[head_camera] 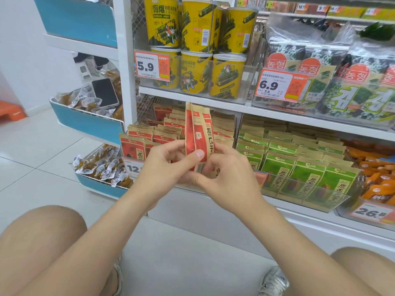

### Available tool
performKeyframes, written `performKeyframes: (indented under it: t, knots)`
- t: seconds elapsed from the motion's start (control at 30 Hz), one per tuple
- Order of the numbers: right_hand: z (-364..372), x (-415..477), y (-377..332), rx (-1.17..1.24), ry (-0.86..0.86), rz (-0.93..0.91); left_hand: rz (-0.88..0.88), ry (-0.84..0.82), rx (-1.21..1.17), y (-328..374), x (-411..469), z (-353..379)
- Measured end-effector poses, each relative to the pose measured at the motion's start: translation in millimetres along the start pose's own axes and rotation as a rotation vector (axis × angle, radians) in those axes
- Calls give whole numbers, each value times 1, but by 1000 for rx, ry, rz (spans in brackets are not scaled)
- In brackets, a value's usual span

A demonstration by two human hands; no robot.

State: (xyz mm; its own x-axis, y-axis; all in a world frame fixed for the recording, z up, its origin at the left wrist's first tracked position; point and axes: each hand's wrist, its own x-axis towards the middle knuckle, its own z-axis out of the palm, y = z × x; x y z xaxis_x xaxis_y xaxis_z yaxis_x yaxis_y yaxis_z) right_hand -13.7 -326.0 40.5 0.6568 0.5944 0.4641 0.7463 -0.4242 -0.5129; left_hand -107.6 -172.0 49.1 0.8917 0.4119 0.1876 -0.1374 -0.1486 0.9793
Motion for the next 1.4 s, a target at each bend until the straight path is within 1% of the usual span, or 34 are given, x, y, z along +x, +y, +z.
performKeyframes:
  t: [0.07, 0.13, 0.23, 0.33, 0.4, 0.47, 0.53, 0.6, 0.7, 0.83, 0.9, 0.97, 1.03, 1.1, 1.17, 1.27, 1.4]
  knots:
    - [0, -1, -3, -77, 22, -2, -14, -24, 3, -1, -1, 0]
    - [-4, 3, -3, -42, 29, 8, -45, -27, -10, 0, 0, -2]
    - [-14, 11, -3, 239, 18, 127, -103, -32, -31, 5, 2, -8]
    - [-16, 17, -2, 485, 69, 317, -133, -76, -39, 6, 3, -9]
    - [-18, 19, -3, 641, 10, 409, -139, -131, -45, 5, 3, -9]
    - [-22, 18, -6, 743, -70, 433, -152, -160, -35, 6, 4, -9]
    - [-27, 16, -10, 726, -116, 421, -186, -134, -9, 7, 4, -8]
    - [-29, 14, -11, 685, -149, 415, -191, -67, 3, 8, 3, -5]
    - [-31, 12, -12, 655, -204, 406, -114, 12, 44, 3, 1, 1]
    - [-34, 9, -11, 685, -323, 349, -26, 168, 209, -6, -1, 6]
    - [-35, 9, -10, 735, -353, 324, 31, 223, 282, -9, 1, 8]
    - [-33, 8, -12, 799, -331, 328, 83, 239, 334, -10, 2, 9]
    - [-31, 8, -14, 810, -254, 348, 116, 239, 359, -10, 4, 9]
    - [-29, 10, -12, 785, -177, 365, 117, 233, 386, -9, 5, 10]
    - [-31, 13, -10, 816, -129, 401, 93, 227, 409, -11, 6, 10]
    - [-32, 13, -11, 801, -102, 393, 114, 236, 477, -14, 6, 8]
    - [-26, 10, -6, 756, -123, 348, 258, 218, 543, -15, 5, 5]
